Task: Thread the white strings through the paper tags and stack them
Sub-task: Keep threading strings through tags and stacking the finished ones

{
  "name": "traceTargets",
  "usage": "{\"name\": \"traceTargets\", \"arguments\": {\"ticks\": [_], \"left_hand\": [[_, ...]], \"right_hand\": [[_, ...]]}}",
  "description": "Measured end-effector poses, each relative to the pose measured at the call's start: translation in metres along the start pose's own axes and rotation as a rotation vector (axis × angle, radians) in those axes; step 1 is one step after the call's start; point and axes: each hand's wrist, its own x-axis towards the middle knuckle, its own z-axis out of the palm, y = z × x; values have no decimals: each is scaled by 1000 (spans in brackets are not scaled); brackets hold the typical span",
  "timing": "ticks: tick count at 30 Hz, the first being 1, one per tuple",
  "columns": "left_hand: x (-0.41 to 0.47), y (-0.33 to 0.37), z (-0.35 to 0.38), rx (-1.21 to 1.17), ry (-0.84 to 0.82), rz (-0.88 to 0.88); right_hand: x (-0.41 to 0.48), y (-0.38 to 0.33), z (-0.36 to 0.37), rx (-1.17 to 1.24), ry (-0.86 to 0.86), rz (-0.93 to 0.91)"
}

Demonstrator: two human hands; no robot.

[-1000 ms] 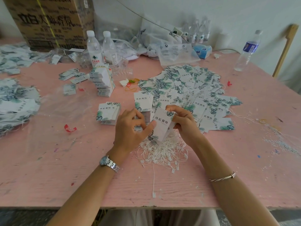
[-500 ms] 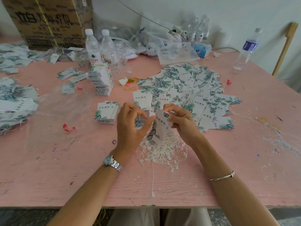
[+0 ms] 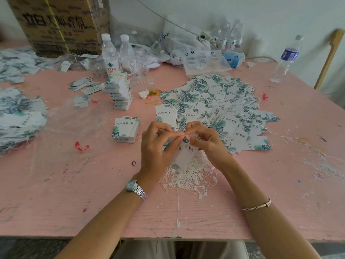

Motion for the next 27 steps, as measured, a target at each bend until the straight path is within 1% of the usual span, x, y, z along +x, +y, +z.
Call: {"name": "traceTargets", "arguments": {"ticks": [5, 8, 10, 13, 15, 18, 21, 25, 27], "left_hand": [[-1, 0, -2, -35, -4, -125], [1, 1, -4, -92, 25, -150], [2, 1, -5, -146, 47, -169], [2, 0, -4, -236, 69, -273], [1, 0, -5, -311, 75, -326], [0, 1, -6, -415, 67, -376], [-1, 3, -6, -419, 35, -408], [0, 4, -7, -424, 24, -398], [0, 4, -7, -432, 27, -413]], "right_hand": [[2, 3, -2, -28, 35, 85], [1, 5, -5, -110, 106, 82], [2, 9, -5, -249, 169, 27], [3, 13, -6, -518, 197, -120], [4, 13, -7, -576, 211, -188], [5, 17, -10, -575, 215, -195], [5, 21, -14, -570, 196, -158], [7, 19, -16, -375, 184, -57], [7, 16, -16, -289, 176, -44]]}}
